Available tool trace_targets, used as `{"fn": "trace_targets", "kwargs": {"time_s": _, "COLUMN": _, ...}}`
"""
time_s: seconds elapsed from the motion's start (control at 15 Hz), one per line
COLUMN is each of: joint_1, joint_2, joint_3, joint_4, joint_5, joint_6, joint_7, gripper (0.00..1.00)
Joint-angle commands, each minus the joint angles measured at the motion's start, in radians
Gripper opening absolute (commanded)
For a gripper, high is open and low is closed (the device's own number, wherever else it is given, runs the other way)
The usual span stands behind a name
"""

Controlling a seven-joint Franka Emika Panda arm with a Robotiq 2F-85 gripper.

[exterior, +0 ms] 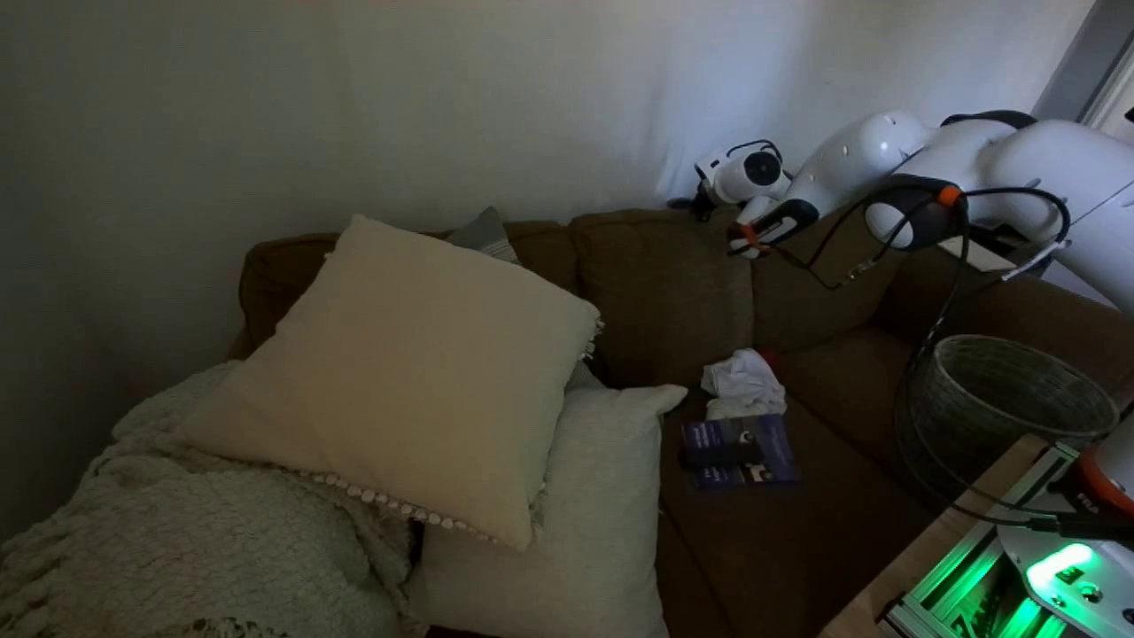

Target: Place the glasses on the backrest of the couch

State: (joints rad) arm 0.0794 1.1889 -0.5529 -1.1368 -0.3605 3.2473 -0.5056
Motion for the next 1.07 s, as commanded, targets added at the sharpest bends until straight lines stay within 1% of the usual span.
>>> {"fn": "trace_targets", "kwargs": {"time_s": 0.0, "joint_1": -0.111, "joint_2": 0.044, "joint_3": 0.179, "joint_4": 0.127, "joint_5": -0.055, "joint_6": -0.056, "joint_7": -0.082, "gripper": 0.26}}
{"fn": "trace_targets", "kwargs": {"time_s": 0.07, "joint_1": -0.129, "joint_2": 0.040, "joint_3": 0.233, "joint_4": 0.128, "joint_5": -0.066, "joint_6": -0.078, "joint_7": -0.106, "gripper": 0.26}}
{"fn": "trace_targets", "kwargs": {"time_s": 0.13, "joint_1": -0.157, "joint_2": 0.033, "joint_3": 0.314, "joint_4": 0.125, "joint_5": -0.072, "joint_6": -0.095, "joint_7": -0.152, "gripper": 0.32}}
{"fn": "trace_targets", "kwargs": {"time_s": 0.27, "joint_1": -0.166, "joint_2": -0.002, "joint_3": 0.400, "joint_4": 0.085, "joint_5": -0.064, "joint_6": -0.142, "joint_7": -0.207, "gripper": 0.47}}
{"fn": "trace_targets", "kwargs": {"time_s": 0.33, "joint_1": -0.160, "joint_2": -0.026, "joint_3": 0.425, "joint_4": 0.060, "joint_5": -0.061, "joint_6": -0.149, "joint_7": -0.225, "gripper": 0.56}}
{"fn": "trace_targets", "kwargs": {"time_s": 0.4, "joint_1": -0.152, "joint_2": -0.070, "joint_3": 0.449, "joint_4": 0.012, "joint_5": -0.065, "joint_6": -0.153, "joint_7": -0.244, "gripper": 0.62}}
{"fn": "trace_targets", "kwargs": {"time_s": 0.6, "joint_1": -0.172, "joint_2": -0.193, "joint_3": 0.580, "joint_4": -0.123, "joint_5": -0.067, "joint_6": -0.167, "joint_7": -0.319, "gripper": 0.83}}
{"fn": "trace_targets", "kwargs": {"time_s": 0.73, "joint_1": -0.209, "joint_2": -0.268, "joint_3": 0.709, "joint_4": -0.210, "joint_5": -0.058, "joint_6": -0.171, "joint_7": -0.375, "gripper": 0.99}}
{"fn": "trace_targets", "kwargs": {"time_s": 0.8, "joint_1": -0.234, "joint_2": -0.297, "joint_3": 0.783, "joint_4": -0.249, "joint_5": -0.056, "joint_6": -0.168, "joint_7": -0.409, "gripper": 1.00}}
{"fn": "trace_targets", "kwargs": {"time_s": 0.87, "joint_1": -0.265, "joint_2": -0.320, "joint_3": 0.865, "joint_4": -0.290, "joint_5": -0.054, "joint_6": -0.139, "joint_7": -0.456, "gripper": 1.00}}
{"fn": "trace_targets", "kwargs": {"time_s": 0.93, "joint_1": -0.280, "joint_2": -0.325, "joint_3": 0.905, "joint_4": -0.305, "joint_5": -0.071, "joint_6": -0.104, "joint_7": -0.484, "gripper": 1.00}}
{"fn": "trace_targets", "kwargs": {"time_s": 1.0, "joint_1": -0.211, "joint_2": -0.254, "joint_3": 0.808, "joint_4": -0.176, "joint_5": -0.043, "joint_6": -0.145, "joint_7": -0.420, "gripper": 1.00}}
